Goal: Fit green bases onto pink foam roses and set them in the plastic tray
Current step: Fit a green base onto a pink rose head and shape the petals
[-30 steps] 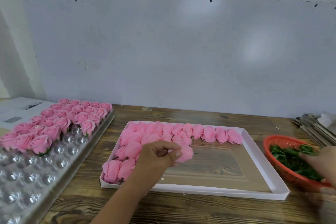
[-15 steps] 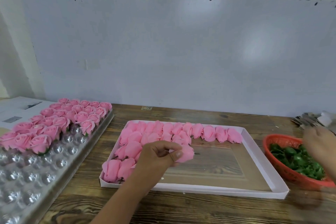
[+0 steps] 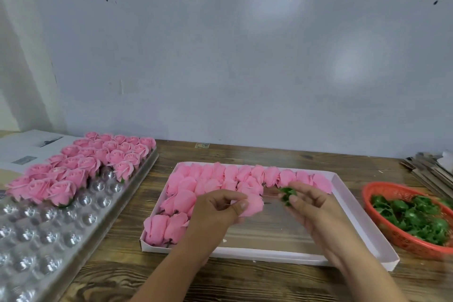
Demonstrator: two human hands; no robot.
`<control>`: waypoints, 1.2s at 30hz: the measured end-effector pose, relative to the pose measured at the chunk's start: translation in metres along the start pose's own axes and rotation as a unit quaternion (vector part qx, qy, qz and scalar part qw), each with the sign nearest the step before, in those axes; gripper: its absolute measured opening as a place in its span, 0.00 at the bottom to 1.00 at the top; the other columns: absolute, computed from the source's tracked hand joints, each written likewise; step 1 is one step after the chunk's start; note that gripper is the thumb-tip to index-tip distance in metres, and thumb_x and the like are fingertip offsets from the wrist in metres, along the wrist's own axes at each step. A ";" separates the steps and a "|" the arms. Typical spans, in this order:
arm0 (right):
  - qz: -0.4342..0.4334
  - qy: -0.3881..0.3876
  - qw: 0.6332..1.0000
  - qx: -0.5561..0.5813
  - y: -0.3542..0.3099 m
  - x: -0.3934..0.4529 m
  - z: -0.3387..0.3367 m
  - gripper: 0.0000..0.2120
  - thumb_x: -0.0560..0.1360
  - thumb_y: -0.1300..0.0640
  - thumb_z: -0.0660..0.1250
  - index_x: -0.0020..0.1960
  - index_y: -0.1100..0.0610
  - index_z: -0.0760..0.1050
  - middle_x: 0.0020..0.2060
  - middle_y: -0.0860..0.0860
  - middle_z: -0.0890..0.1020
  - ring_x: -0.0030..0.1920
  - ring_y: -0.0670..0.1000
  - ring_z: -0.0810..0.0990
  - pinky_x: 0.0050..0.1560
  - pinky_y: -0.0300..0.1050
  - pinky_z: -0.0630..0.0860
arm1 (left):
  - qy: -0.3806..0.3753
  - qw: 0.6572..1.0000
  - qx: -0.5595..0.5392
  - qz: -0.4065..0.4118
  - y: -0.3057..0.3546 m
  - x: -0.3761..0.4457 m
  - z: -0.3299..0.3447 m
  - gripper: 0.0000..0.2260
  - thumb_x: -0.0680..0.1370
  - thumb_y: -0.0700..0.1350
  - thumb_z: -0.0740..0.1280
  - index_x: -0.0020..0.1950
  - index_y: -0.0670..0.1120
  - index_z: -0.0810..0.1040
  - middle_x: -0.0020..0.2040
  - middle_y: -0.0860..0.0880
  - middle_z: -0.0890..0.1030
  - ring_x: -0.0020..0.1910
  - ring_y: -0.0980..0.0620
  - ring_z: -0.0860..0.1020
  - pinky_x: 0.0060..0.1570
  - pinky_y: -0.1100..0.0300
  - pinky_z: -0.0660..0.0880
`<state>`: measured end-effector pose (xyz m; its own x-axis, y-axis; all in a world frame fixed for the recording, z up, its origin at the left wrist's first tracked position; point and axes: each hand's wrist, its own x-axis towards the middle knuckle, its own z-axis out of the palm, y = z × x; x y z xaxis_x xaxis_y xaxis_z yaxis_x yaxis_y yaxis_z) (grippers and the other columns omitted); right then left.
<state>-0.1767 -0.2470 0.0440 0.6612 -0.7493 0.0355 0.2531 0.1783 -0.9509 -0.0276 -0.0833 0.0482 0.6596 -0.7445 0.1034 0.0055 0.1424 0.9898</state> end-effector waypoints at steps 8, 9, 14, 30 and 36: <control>-0.047 -0.044 0.996 -0.060 0.019 -0.014 0.015 0.21 0.64 0.62 0.74 0.57 0.59 0.80 0.52 0.57 0.85 0.58 0.57 0.82 0.62 0.53 0.75 | 0.008 1.000 0.000 -0.018 -0.003 -0.001 0.004 0.05 0.75 0.36 0.74 0.47 0.45 0.87 0.43 0.49 0.87 0.44 0.55 0.85 0.42 0.62 0.82; -0.050 -0.048 0.995 -0.068 0.020 -0.016 0.017 0.21 0.65 0.62 0.74 0.57 0.59 0.80 0.53 0.57 0.85 0.57 0.56 0.82 0.61 0.52 0.77 | 0.009 1.000 -0.001 -0.020 -0.003 -0.002 0.005 0.05 0.75 0.36 0.74 0.46 0.45 0.87 0.43 0.49 0.87 0.44 0.55 0.85 0.42 0.62 0.82; -0.085 -0.045 0.990 -0.107 0.027 -0.019 0.022 0.18 0.69 0.70 0.73 0.56 0.58 0.80 0.51 0.54 0.86 0.55 0.54 0.83 0.53 0.42 0.80 | -0.002 1.000 -0.019 -0.025 -0.003 -0.004 0.007 0.06 0.75 0.36 0.74 0.44 0.46 0.87 0.43 0.47 0.87 0.43 0.54 0.85 0.41 0.63 0.81; -0.124 -0.040 0.985 -0.116 0.028 -0.021 0.022 0.18 0.67 0.69 0.75 0.55 0.58 0.81 0.49 0.53 0.86 0.54 0.52 0.83 0.52 0.39 0.79 | -0.013 0.998 -0.048 -0.036 -0.001 -0.005 0.008 0.08 0.75 0.37 0.74 0.42 0.49 0.88 0.46 0.46 0.88 0.48 0.51 0.86 0.42 0.62 0.82; -0.131 -0.042 0.985 -0.109 0.026 -0.022 0.023 0.19 0.64 0.62 0.76 0.54 0.57 0.81 0.49 0.53 0.86 0.54 0.52 0.83 0.55 0.42 0.80 | -0.016 0.999 -0.038 -0.030 -0.001 -0.006 0.008 0.09 0.75 0.37 0.74 0.42 0.51 0.88 0.46 0.47 0.88 0.48 0.51 0.86 0.42 0.63 0.81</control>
<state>-0.1683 -0.2107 0.0252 0.6524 -0.6939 0.3046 0.2717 -0.1610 -0.9488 -0.0375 -0.0846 0.0478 0.6327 -0.7729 0.0490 0.1012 0.1452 0.9842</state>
